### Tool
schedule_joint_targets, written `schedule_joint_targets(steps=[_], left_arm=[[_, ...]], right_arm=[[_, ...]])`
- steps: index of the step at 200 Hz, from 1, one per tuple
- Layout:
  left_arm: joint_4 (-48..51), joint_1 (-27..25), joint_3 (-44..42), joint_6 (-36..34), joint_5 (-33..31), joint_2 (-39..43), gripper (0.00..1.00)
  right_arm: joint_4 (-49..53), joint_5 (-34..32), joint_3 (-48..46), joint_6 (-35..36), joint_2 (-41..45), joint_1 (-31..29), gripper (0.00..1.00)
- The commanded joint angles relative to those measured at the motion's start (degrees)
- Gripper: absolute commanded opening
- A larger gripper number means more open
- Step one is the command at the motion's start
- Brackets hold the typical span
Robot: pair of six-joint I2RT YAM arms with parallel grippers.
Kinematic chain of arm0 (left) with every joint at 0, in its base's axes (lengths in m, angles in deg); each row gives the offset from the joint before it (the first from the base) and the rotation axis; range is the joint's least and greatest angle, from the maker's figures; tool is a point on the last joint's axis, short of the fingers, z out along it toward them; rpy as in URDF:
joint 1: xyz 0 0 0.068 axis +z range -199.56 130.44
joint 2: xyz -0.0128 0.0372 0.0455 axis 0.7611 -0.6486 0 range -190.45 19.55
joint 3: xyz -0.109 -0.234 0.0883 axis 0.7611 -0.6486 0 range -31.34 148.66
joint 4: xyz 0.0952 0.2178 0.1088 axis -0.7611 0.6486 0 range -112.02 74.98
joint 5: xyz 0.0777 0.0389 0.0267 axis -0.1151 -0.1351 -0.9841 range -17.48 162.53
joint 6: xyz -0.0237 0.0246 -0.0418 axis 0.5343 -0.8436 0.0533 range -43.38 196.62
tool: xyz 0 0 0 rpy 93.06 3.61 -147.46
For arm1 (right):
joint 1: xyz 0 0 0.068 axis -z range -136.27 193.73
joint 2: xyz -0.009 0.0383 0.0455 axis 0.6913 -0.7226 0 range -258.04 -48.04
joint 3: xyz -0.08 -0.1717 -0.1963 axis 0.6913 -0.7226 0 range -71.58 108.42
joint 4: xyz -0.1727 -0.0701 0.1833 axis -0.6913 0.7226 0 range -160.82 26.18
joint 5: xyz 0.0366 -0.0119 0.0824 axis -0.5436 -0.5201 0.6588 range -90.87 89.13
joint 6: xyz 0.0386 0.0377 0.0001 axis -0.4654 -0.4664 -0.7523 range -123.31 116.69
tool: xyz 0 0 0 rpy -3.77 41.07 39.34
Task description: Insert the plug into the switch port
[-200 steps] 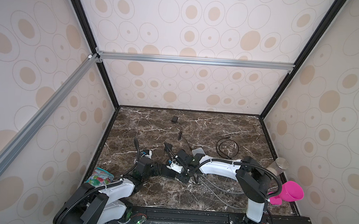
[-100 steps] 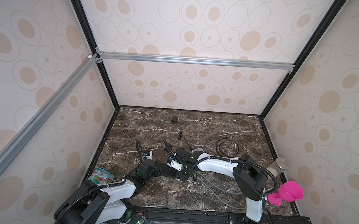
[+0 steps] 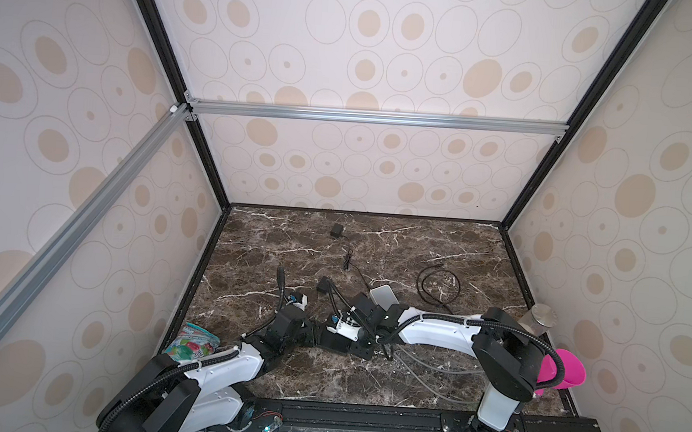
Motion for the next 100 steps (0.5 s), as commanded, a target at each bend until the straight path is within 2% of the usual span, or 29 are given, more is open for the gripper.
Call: schedule_joint_targets(steps=[1, 26, 52, 85, 100], left_arm=[[3.0, -1.6, 1.0, -0.5, 7.9, 1.5, 0.56], [4.4, -1.5, 0.8, -0.2, 7.5, 3.6, 0.56], [6.5, -1.5, 0.7, 0.0, 6.6, 6.1, 0.57], [7.3, -1.6, -0.4, 0.9, 5.9, 8.8, 0.58], [7.6, -1.6, -0.8, 1.4, 5.9, 9.9, 0.58]], right_arm=[[-9.9, 2.7, -1.1, 1.4, 3.6, -0.3, 0.44], [-9.0, 3.4, -2.1, 0.7, 5.0, 0.1, 0.45], [-9.0, 4.9, -3.7, -1.1, 8.7, 0.9, 0.54], [-8.2, 10.9, -3.8, -8.0, 12.2, 4.0, 0.58], [-8.7, 11.7, -4.4, -12.2, 13.9, 4.3, 0.6]])
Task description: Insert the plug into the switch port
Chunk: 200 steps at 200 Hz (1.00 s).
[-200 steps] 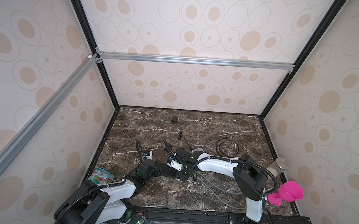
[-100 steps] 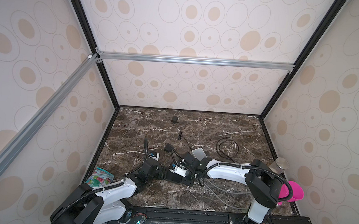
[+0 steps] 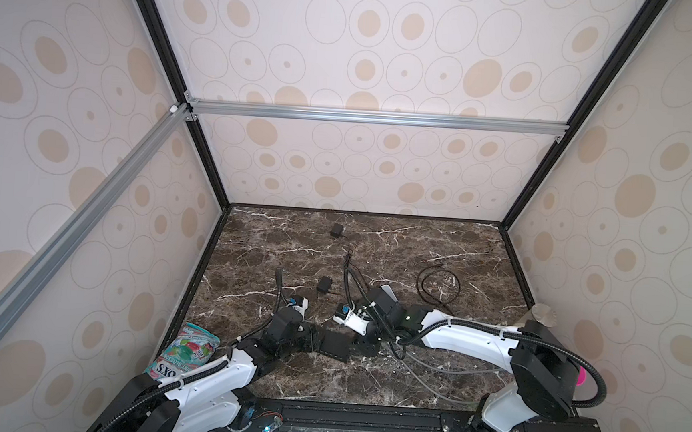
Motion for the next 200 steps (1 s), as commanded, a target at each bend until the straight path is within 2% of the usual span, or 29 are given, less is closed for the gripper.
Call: schedule_joint_targets(steps=[1, 19, 44, 75, 107, 124, 156, 200], left_arm=[[1.2, -0.7, -0.5, 1.2, 2.0, 1.9, 0.58], [1.6, -0.7, -1.1, 1.8, 2.1, 3.8, 0.59], [2.8, -0.7, -1.6, 2.3, 2.0, 7.0, 0.59], [4.0, -0.7, -1.6, 3.3, 2.7, 10.5, 0.63], [6.2, -0.6, 2.2, 1.5, 0.9, 11.1, 0.7], [8.4, 0.2, 8.1, -2.6, -0.8, 5.8, 0.71], [12.7, 4.5, 21.8, -11.5, -1.3, -11.5, 0.71], [17.7, 8.5, 38.6, -19.6, -3.7, -30.5, 0.72]], right_arm=[[-3.4, 4.5, -0.5, -7.4, 2.9, 0.9, 0.6], [-6.1, 3.5, -3.0, -14.7, 6.4, 0.9, 0.61], [-5.3, -2.6, -5.0, -24.8, 10.6, 1.0, 0.61], [3.6, -7.2, -3.6, -32.1, 13.1, 1.0, 0.61], [5.0, -7.8, -7.2, -37.0, 18.8, 1.0, 0.61], [5.8, -8.8, -10.0, -38.5, 23.7, 1.0, 0.61], [7.7, -11.3, -15.8, -39.5, 32.7, 1.0, 0.61], [11.4, -16.0, -21.6, -38.2, 38.8, 1.2, 0.61]])
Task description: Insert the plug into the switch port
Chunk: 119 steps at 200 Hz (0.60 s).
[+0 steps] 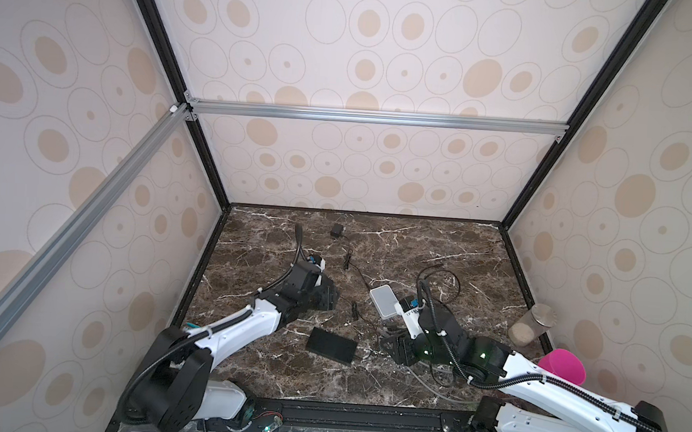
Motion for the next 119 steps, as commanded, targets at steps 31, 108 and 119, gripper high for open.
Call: schedule_joint_targets(steps=[31, 108, 119], left_arm=[[9.3, 3.5, 15.8, -10.8, -2.6, -17.4, 0.71], [11.8, 4.1, 22.6, -12.8, -2.6, -26.2, 0.58], [11.7, 4.1, 22.2, -12.9, -2.4, -26.5, 0.57]], right_arm=[[2.9, -6.2, -4.9, -0.9, 3.5, 0.3, 0.62], [1.7, -6.9, -7.4, 1.8, 0.7, 0.3, 0.62], [1.1, -6.8, -7.7, 2.6, -0.1, 0.3, 0.63]])
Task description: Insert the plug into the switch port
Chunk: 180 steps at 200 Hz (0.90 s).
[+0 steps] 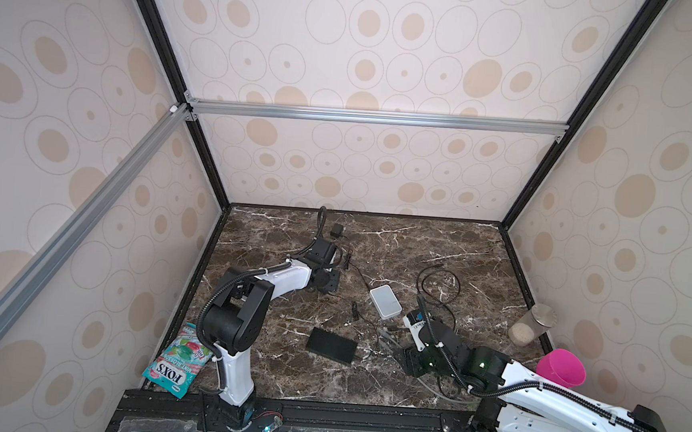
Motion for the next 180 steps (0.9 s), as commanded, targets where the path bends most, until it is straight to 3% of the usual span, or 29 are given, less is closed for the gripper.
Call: schedule_joint_targets(steps=[1, 78, 133, 157, 180], left_arm=[[1.9, 0.4, 1.4, -1.7, 0.6, -0.6, 0.56], [1.5, 5.0, -0.1, -2.6, -3.7, -0.5, 0.42], [2.3, 16.3, 1.7, -4.4, -8.1, -2.6, 0.44], [1.5, 21.7, 1.8, -3.7, -6.9, -3.8, 0.44], [0.8, 23.7, 2.0, -3.3, -5.6, -4.5, 0.44]], right_arm=[[-0.9, -0.9, -1.1, 1.8, -1.4, 0.2, 0.63], [-4.1, -0.3, -2.0, 4.2, -4.4, 0.3, 0.63], [-5.7, 0.1, -2.4, 5.2, -5.7, 0.4, 0.64], [-6.5, 0.9, -2.5, 5.0, -6.3, 0.4, 0.64], [-6.5, 1.5, -2.4, 5.0, -6.5, 0.4, 0.64]])
